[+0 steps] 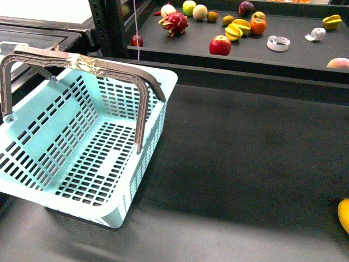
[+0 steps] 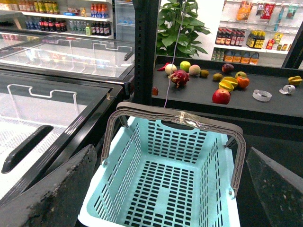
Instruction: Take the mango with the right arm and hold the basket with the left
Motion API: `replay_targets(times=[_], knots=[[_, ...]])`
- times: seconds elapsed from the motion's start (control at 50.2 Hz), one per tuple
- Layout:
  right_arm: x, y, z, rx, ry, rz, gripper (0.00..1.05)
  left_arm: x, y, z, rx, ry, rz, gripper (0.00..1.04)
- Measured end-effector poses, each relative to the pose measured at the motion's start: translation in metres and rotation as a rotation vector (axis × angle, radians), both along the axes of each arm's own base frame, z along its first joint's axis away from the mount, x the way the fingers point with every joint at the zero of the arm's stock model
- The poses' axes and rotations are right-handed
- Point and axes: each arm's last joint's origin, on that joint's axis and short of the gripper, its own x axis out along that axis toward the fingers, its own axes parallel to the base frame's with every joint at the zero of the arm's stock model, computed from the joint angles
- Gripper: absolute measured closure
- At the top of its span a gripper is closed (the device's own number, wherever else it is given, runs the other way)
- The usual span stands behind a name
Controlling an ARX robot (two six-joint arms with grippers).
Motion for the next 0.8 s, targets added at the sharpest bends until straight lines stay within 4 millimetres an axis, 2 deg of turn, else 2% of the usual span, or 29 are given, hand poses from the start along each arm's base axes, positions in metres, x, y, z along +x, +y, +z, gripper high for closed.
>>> replay_targets(times=[0.797], knots=[[0.0000, 0.0000, 0.0000, 0.000, 0.000, 0.000, 0.08, 0.0000, 0.0000, 0.0000, 0.000, 0.000, 0.000, 0.08]])
